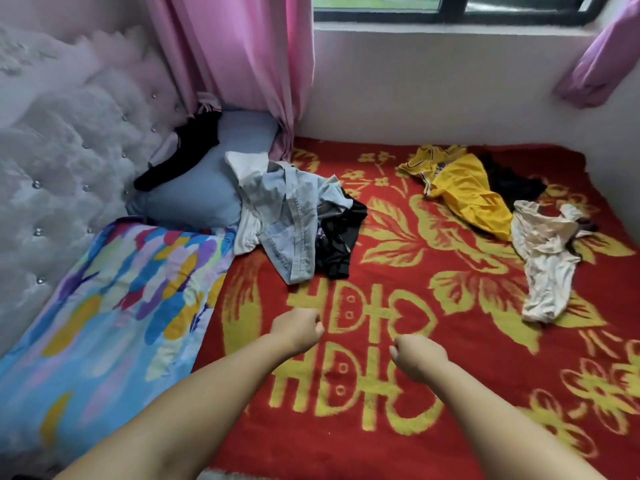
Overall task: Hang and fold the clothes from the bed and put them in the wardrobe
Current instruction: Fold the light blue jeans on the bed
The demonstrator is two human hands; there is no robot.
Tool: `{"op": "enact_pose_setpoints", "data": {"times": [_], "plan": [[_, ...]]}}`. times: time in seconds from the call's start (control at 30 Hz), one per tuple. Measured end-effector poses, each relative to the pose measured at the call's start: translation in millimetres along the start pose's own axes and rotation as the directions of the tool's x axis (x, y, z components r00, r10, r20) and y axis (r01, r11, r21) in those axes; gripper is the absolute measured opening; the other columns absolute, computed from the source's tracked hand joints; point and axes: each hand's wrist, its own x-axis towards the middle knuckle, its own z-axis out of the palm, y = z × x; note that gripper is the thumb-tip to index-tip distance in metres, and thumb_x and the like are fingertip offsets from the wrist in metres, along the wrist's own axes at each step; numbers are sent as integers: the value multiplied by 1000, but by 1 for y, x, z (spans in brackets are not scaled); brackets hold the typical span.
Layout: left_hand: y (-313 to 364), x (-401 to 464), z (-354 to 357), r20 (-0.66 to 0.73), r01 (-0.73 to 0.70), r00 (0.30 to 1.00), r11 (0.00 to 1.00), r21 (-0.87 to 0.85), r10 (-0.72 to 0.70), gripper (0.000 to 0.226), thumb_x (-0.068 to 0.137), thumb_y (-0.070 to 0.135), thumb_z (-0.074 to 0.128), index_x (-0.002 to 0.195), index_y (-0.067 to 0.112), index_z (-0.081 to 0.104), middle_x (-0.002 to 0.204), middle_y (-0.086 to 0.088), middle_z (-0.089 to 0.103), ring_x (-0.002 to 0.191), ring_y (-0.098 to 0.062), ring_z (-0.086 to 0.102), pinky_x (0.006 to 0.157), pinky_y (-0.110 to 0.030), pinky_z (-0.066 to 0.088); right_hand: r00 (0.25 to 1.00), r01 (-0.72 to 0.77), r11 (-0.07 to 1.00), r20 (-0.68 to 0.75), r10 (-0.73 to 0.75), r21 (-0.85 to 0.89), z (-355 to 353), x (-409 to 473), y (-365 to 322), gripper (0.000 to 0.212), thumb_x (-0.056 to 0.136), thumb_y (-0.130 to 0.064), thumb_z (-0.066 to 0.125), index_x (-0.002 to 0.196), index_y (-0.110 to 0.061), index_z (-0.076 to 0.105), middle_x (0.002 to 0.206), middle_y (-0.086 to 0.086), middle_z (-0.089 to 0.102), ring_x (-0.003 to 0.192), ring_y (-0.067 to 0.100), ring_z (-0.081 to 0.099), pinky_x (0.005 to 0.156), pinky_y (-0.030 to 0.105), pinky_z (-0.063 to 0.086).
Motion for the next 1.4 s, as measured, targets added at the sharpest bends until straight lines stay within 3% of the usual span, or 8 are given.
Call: {"op": "enact_pose_setpoints", "data": {"times": [0.2, 0.37, 0.53, 0.7, 0.87, 1.03, 1.27, 1.4], "plan": [[0, 77, 54, 97, 187, 979, 981, -46, -182, 31, 96, 31, 37, 109, 14, 60, 93, -3, 67, 80, -25, 63, 59, -30, 42, 986, 132, 988, 90, -140, 81, 25, 111, 29, 31, 101, -32, 31, 110, -14, 55, 94, -1, 60, 84, 20, 61, 62, 29, 46], [-14, 134, 99, 189, 203, 962, 979, -11, -198, 33, 97, 27, 36, 117, 14, 59, 100, -4, 66, 81, -26, 62, 64, -32, 45, 966, 172, 970, 162, -200, 173, 72, 186, 23, 44, 102, -32, 34, 143, -17, 34, 138, 11, 43, 115, 27, 51, 82, 37, 51], [-56, 212, 124, 126, 230, 965, 973, 20, -231, 34, 95, 22, 40, 123, 16, 58, 122, -7, 62, 107, -28, 57, 78, -34, 45, 985, 162, 978, -87, -151, 130, 114, 264, 14, 49, 100, -29, 39, 147, -18, 31, 158, 11, 19, 144, 28, 19, 112, 45, 28], [-98, 275, 151, -145, 242, 963, 965, 99, -227, 59, 90, 16, 50, 146, 15, 30, 141, -12, 36, 125, -32, 38, 93, -44, 40, 977, 166, 977, -156, -145, 132, 163, 321, 10, 52, 101, -31, 36, 150, -21, 25, 160, 8, 7, 148, 25, 0, 117, 54, 2], [-120, 335, 168, -143, 221, 968, 970, 102, -206, 77, 90, 22, 54, 153, 19, 9, 156, -15, 13, 143, -31, 17, 110, -46, 26, 905, 204, 977, -391, -167, 55, 201, 330, 13, 57, 93, -36, 27, 147, -18, 36, 157, 12, 21, 146, 27, 13, 115, 54, -2], [-129, 369, 166, -368, 283, 897, 957, 54, -245, 59, 83, 11, 50, 140, 15, 36, 129, -10, 43, 120, -29, 41, 93, -43, 37, 869, 204, 979, -464, -175, 13, 210, 336, 9, 62, 88, -35, 27, 145, -15, 39, 155, 14, 25, 144, 26, 15, 113, 60, 6], [-134, 352, 132, -294, 291, 908, 954, -67, -298, 29, 85, 8, 42, 105, 20, 59, 103, -13, 64, 96, -38, 56, 66, -33, 30, 887, 185, 982, -436, -151, 36, 206, 338, 12, 64, 87, -37, 22, 146, -18, 37, 157, 11, 24, 144, 24, 14, 114, 57, 2], [-113, 264, 139, -176, 272, 941, 955, -120, -290, 25, 83, 8, 44, 96, 20, 60, 91, -10, 65, 89, -35, 57, 62, -32, 30, 975, 149, 989, -166, -149, -11, 195, 332, 15, 60, 95, -42, 15, 153, -29, 14, 162, 2, 0, 148, 17, -5, 116, 50, -7]]}}
